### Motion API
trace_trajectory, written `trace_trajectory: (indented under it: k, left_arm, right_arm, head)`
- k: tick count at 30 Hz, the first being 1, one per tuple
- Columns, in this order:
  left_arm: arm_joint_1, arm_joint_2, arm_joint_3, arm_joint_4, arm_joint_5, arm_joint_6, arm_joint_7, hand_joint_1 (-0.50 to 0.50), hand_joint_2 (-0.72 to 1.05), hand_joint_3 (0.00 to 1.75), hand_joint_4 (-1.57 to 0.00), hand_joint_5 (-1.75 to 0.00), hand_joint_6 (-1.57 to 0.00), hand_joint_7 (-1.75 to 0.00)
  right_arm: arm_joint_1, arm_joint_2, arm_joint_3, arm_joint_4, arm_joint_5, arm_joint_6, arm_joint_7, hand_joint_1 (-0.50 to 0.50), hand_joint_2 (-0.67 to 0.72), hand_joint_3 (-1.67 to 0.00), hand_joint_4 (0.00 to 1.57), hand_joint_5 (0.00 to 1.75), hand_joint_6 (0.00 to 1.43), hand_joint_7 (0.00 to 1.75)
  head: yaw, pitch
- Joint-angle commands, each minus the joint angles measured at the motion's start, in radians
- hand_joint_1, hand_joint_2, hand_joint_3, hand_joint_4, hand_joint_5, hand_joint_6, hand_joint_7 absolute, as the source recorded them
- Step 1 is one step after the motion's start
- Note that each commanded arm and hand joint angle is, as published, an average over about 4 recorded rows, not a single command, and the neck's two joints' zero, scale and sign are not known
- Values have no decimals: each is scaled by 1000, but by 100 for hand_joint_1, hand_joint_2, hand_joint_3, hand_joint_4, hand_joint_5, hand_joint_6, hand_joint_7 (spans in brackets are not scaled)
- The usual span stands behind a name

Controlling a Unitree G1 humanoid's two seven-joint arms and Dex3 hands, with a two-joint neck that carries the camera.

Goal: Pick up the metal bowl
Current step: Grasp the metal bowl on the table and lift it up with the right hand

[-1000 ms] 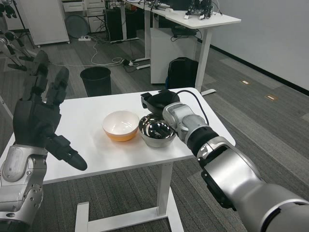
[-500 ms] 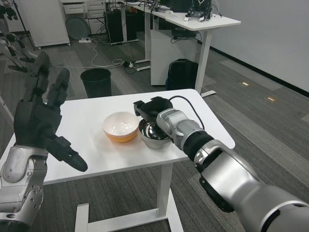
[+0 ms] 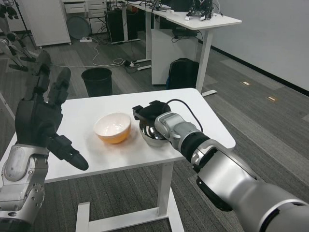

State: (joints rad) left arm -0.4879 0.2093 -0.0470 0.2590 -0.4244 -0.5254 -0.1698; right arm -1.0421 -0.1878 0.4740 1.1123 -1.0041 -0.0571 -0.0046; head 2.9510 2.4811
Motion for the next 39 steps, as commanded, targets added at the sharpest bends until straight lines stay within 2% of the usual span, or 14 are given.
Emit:
trace_trajectory:
  k: [1,6,10,13,16,20,23,25,28,31,36,39]
  left_arm:
    - [12,4,5,-4,-11,-10,0,-50,-72,9,0,-10,0,0]
    - [13,4,4,-4,-11,-10,0,-50,-72,9,0,-10,0,0]
    - [13,4,4,-4,-11,-10,0,-50,-72,0,0,-10,0,0]
    - [12,4,4,-4,-11,-10,0,-50,-72,7,0,-10,0,0]
    - [13,4,4,-4,-11,-10,0,-50,-72,9,0,-10,0,0]
    - [14,4,4,-4,-11,-10,0,-50,-72,9,0,-10,0,0]
    - [13,4,4,-3,-11,-10,0,-50,-72,9,0,-10,0,0]
    - [12,4,4,-3,-11,-10,0,-50,-72,7,0,-10,0,0]
    - [13,4,5,-3,-11,-10,0,-50,-72,7,0,-10,0,0]
    - [13,4,6,-3,-11,-11,0,-50,-72,9,0,-10,0,0]
    - [14,4,6,-2,-11,-11,-2,-50,-72,9,0,-10,0,0]
    - [15,4,6,-2,-11,-11,-1,-50,-72,9,0,-10,0,0]
  right_arm:
    - [-7,4,5,24,9,11,-2,-46,66,0,8,133,0,91]
    - [-8,3,4,29,12,15,-2,-46,66,0,13,150,0,91]
    - [-8,2,3,28,22,16,-2,-46,60,0,15,158,0,91]
    - [-9,2,3,26,22,16,-2,-46,60,0,17,165,0,91]
    - [-9,1,2,25,22,21,-1,-46,60,-2,18,165,0,91]
    - [-9,0,2,31,25,25,0,-46,53,-8,24,175,0,91]
    - [-9,-1,2,40,25,27,-2,-46,53,-8,30,175,0,94]
    - [-9,-1,2,47,26,30,-3,-46,49,-18,32,175,0,101]
    - [-9,-1,3,58,29,35,-4,-46,34,-48,37,175,0,105]
    - [-9,-2,3,67,30,36,-12,-46,15,-75,44,175,0,110]
    - [-8,-2,3,76,30,37,-35,-46,-27,-101,56,172,0,113]
    - [-7,-2,3,81,30,36,-51,-46,-41,-119,66,165,0,119]
  head:
    - [-2,-2]
    - [-4,-6]
    - [-4,-7]
    - [-4,-7]
    - [-4,-7]
    - [-3,-9]
    - [-2,-9]
    - [-2,-11]
    - [-2,-15]
    - [-1,-16]
    - [0,-19]
    - [3,-21]
